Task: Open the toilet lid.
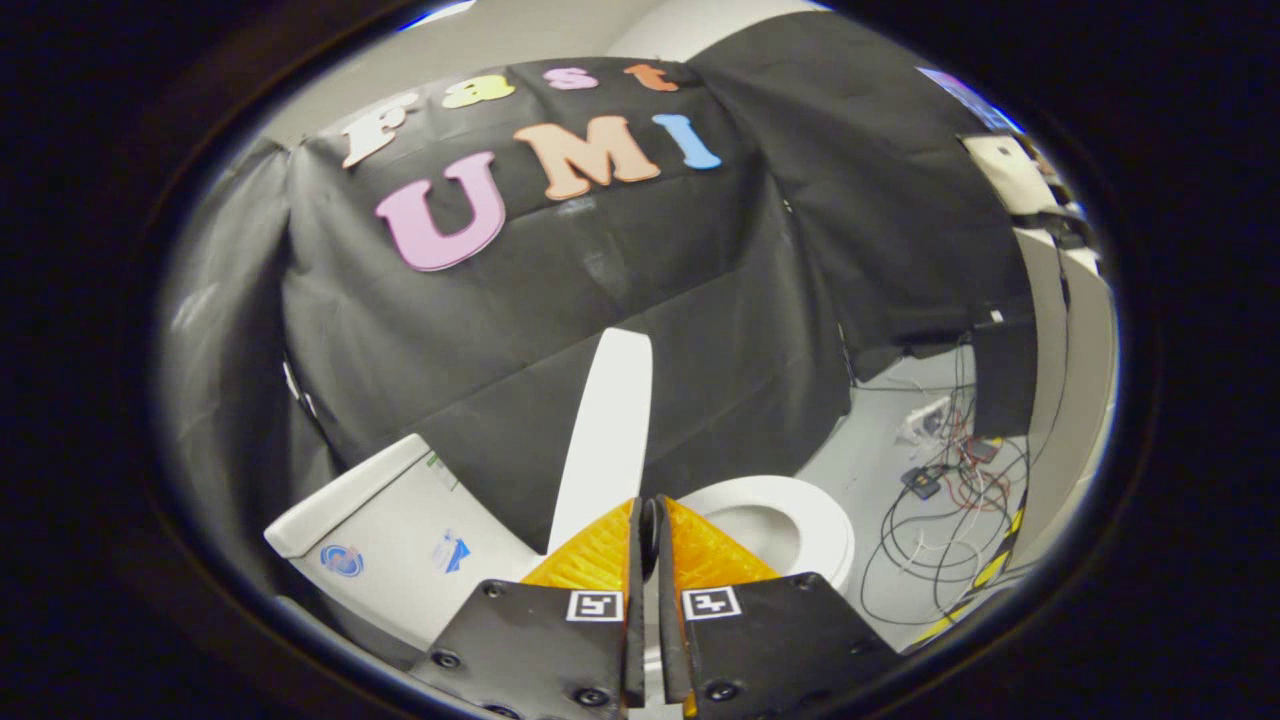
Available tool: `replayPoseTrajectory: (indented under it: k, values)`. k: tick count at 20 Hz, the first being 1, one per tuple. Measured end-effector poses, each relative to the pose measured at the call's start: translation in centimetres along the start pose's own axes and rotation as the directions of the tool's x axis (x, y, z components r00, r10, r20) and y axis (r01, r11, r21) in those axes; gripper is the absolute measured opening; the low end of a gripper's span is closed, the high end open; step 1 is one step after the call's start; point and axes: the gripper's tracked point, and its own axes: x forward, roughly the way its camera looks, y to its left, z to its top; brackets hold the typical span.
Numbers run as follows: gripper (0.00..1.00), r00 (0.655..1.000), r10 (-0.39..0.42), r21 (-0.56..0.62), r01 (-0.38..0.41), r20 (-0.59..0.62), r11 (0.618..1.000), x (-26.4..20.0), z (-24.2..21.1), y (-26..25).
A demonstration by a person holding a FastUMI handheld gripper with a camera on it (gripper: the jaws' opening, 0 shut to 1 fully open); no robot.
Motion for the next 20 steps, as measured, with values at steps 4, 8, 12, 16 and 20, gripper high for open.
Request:
replayPoseTrajectory:
  k: [4, 8, 12, 16, 20]
  values:
    - [0.08, 0.999, 0.042, -0.129, -0.043, -0.010, 0.991, -0.5, 0.8, 4.0]
    - [0.08, 0.986, 0.160, -0.328, -0.166, -0.047, 0.930, -1.2, 1.2, 8.8]
    - [0.08, 0.955, 0.291, -0.393, -0.291, -0.061, 0.872, -1.5, 1.2, 12.8]
    - [0.08, 0.927, 0.369, -0.443, -0.359, -0.069, 0.821, -1.7, 0.7, 16.1]
    - [0.13, 0.877, 0.465, -0.563, -0.449, -0.126, 0.694, -2.2, 0.5, 19.5]
